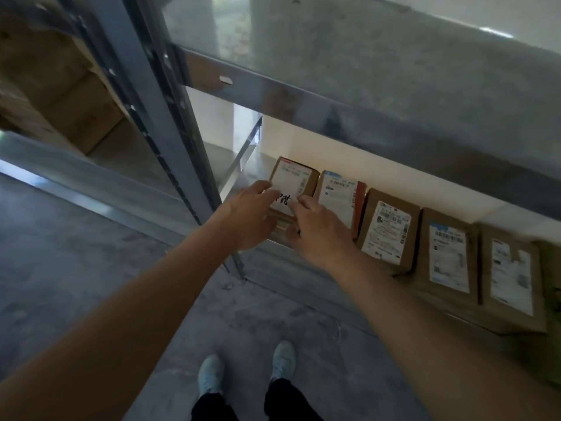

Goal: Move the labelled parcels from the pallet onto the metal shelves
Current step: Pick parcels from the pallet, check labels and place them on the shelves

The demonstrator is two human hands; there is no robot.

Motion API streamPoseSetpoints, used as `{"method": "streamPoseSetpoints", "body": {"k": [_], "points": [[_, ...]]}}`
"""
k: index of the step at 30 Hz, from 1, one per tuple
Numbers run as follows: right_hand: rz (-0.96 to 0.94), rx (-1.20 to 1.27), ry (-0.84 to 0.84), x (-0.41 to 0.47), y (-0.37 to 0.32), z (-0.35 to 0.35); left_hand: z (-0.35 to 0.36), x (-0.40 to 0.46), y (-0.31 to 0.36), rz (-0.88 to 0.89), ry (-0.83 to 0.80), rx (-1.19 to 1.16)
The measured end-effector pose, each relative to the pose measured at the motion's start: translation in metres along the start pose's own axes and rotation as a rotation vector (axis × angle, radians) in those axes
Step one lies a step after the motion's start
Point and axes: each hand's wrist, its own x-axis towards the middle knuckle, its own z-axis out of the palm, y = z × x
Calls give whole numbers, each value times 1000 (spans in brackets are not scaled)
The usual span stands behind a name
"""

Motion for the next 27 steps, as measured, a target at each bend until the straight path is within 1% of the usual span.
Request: {"method": "streamPoseSetpoints", "body": {"k": [3, 5, 7, 9, 13, 17, 20, 24, 27], "points": [[42, -36, 22, 4, -6, 12, 6, 10, -10, 69, -62, 46], [68, -61, 48, 5, -11, 22, 11, 15, -19, 77, -82, -24], [104, -51, 73, 5, -17, 28, 16, 17, -29, 76, -75, -135], [130, -40, 89, 4, -23, 33, 20, 14, -35, 100, -66, -182], [131, 1, 100, -5, -34, 38, 21, -3, -36, 213, -4, -156], [119, 70, 114, -14, -40, 45, 20, -11, -41, 188, -30, -189], [130, 165, 145, -17, -41, 49, 24, -14, -46, 154, -39, -190], [242, 243, 251, -14, -40, 54, 29, -9, -51, 157, -9, -140], [281, 236, 262, -8, -42, 53, 35, 2, -55, 162, 4, -133]]}}
